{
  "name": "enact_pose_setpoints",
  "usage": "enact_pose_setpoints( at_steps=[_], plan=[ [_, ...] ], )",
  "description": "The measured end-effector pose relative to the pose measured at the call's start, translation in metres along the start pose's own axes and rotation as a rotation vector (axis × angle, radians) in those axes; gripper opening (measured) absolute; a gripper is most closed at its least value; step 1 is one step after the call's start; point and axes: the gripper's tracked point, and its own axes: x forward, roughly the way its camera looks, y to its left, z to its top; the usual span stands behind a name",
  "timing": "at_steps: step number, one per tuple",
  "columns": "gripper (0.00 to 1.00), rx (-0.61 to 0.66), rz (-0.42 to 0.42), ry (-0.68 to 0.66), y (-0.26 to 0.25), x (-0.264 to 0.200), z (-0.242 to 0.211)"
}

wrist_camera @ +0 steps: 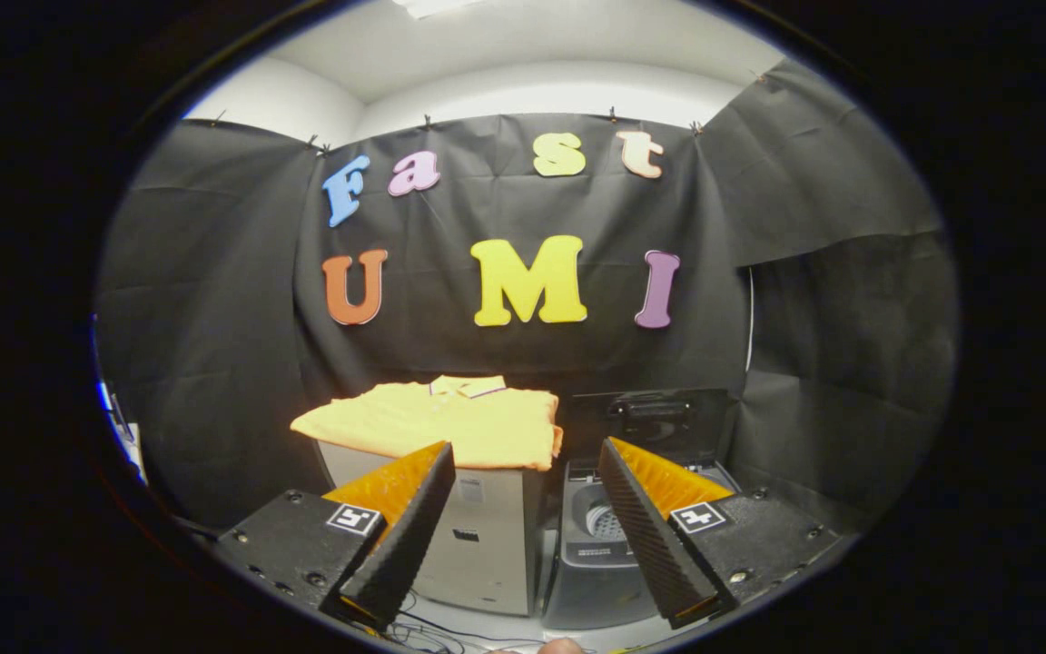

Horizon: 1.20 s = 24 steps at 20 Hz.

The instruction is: Put the clothes into the washing machine and then close the washing machine lid.

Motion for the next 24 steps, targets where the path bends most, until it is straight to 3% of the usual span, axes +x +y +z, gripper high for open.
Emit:
enact_pose_setpoints(
  at_steps=[12,18,24],
  plan=[
    [1.00,0.001,0.021,0.045,0.043,0.010,-0.008],
    [1.00,-0.016,0.020,0.094,0.074,0.038,-0.011],
    [1.00,-0.027,0.033,0.147,0.109,0.082,0.015]
  ],
)
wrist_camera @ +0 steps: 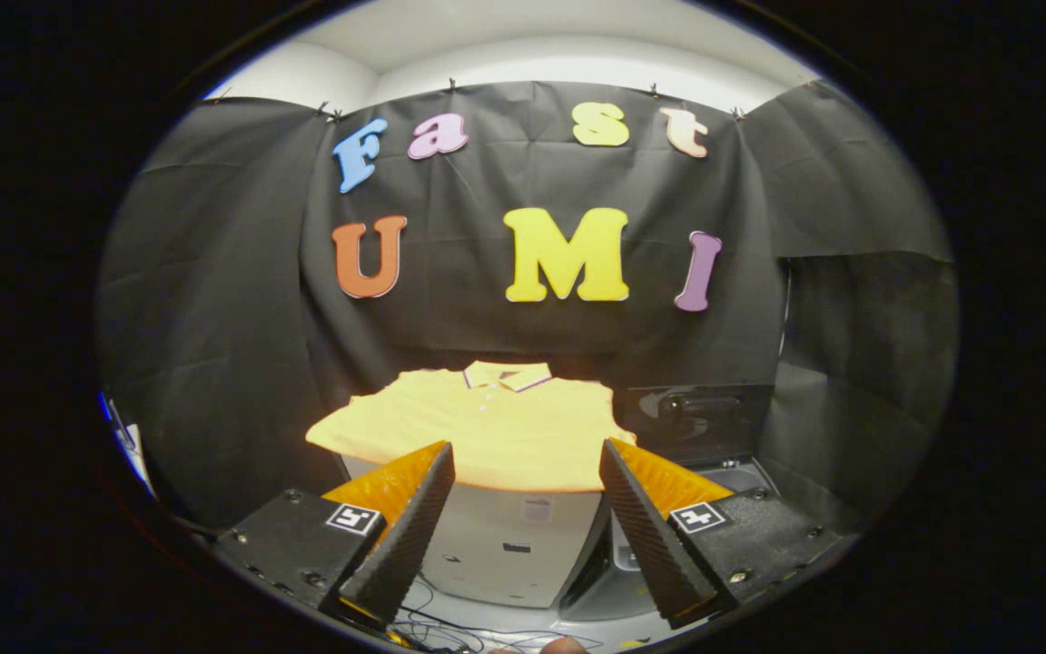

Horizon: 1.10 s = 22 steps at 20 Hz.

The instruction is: Put the clothes into the washing machine and then close the washing machine lid.

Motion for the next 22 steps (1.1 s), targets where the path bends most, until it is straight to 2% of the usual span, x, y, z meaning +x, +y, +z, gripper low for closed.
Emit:
enact_pose_setpoints(
  at_steps=[5,10,14,17,20,22],
  plan=[
    [1.00,-0.018,0.065,0.043,0.020,0.041,0.032],
    [1.00,0.005,0.160,0.180,0.029,0.107,0.035],
    [1.00,-0.033,0.190,0.247,0.027,0.157,0.046],
    [1.00,-0.032,0.222,0.369,0.026,0.188,0.040],
    [1.00,-0.020,0.234,0.554,0.025,0.207,0.022],
    [1.00,-0.009,0.218,0.636,0.025,0.217,0.017]
  ],
)
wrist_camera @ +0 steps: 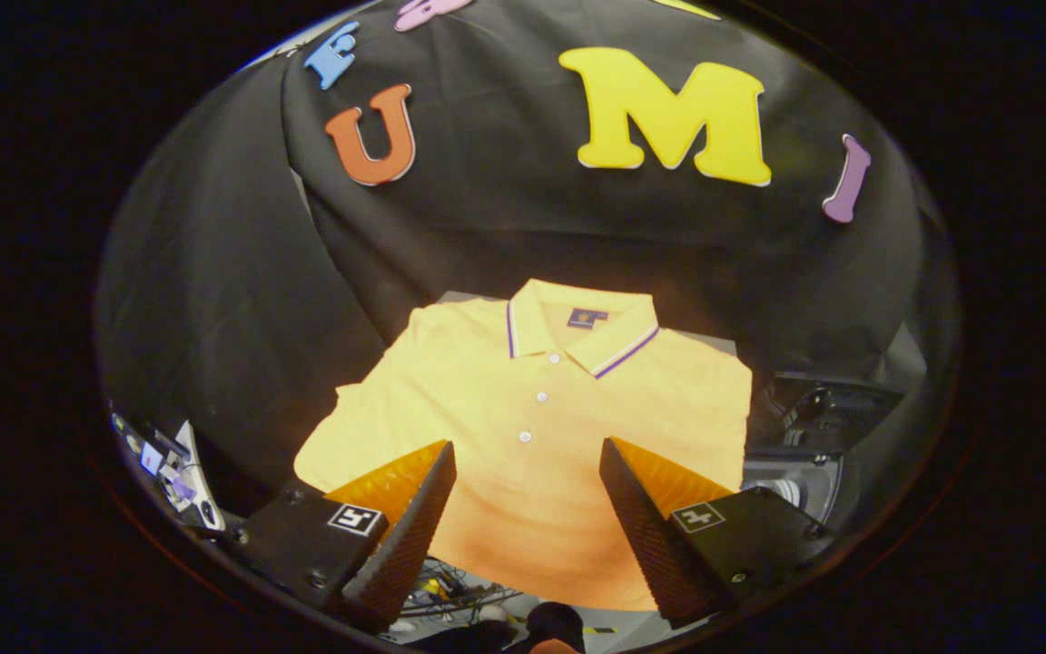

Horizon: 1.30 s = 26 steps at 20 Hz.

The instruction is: Put the clothes into the washing machine and then close the washing machine lid.

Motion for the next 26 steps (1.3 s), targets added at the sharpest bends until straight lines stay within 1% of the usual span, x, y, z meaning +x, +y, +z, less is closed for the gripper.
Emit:
enact_pose_setpoints(
  at_steps=[3,5,9,11,14,16,20,23,26],
  plan=[
    [1.00,0.025,0.003,0.082,0.000,0.017,0.003],
    [1.00,0.032,-0.009,0.147,-0.001,0.029,0.001],
    [0.99,0.031,-0.023,0.223,0.005,0.044,0.008],
    [0.99,0.042,-0.022,0.252,0.009,0.054,0.011],
    [0.99,0.041,-0.055,0.285,0.007,0.064,0.015],
    [0.99,0.035,-0.059,0.313,0.010,0.071,0.016],
    [0.99,0.071,-0.092,0.379,0.008,0.082,0.012],
    [0.99,0.091,-0.111,0.410,0.005,0.088,0.010],
    [0.99,0.084,-0.137,0.408,0.003,0.090,0.012]
  ],
)
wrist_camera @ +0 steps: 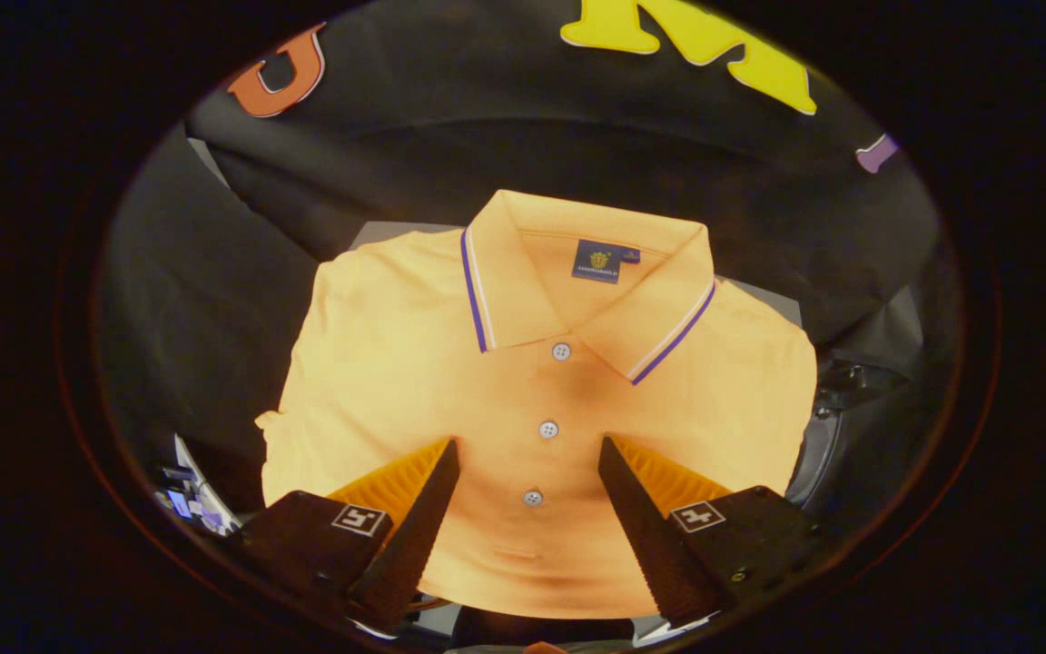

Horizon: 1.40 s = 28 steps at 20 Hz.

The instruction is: Put the clothes into the washing machine and then close the washing machine lid.

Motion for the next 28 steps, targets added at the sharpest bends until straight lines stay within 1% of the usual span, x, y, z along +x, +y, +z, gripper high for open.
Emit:
enact_pose_setpoints(
  at_steps=[4,9,11,17,20,21,25,26,27,28],
  plan=[
    [0.98,-0.010,-0.053,0.037,0.001,0.002,0.000],
    [0.98,0.012,-0.061,0.063,0.001,0.002,-0.001],
    [0.96,0.014,-0.062,0.069,0.000,0.003,-0.001],
    [0.87,0.016,-0.057,0.060,-0.001,0.002,0.000],
    [0.81,-0.012,-0.046,0.056,0.000,0.001,0.001],
    [0.77,-0.011,-0.045,0.054,-0.002,0.001,0.003],
    [0.60,0.020,-0.049,0.061,-0.008,0.003,0.002],
    [0.53,0.029,-0.048,0.062,-0.009,0.001,0.002],
    [0.49,0.034,-0.045,0.064,-0.011,0.002,0.002],
    [0.43,0.039,-0.042,0.064,-0.011,0.003,0.003]
  ],
)
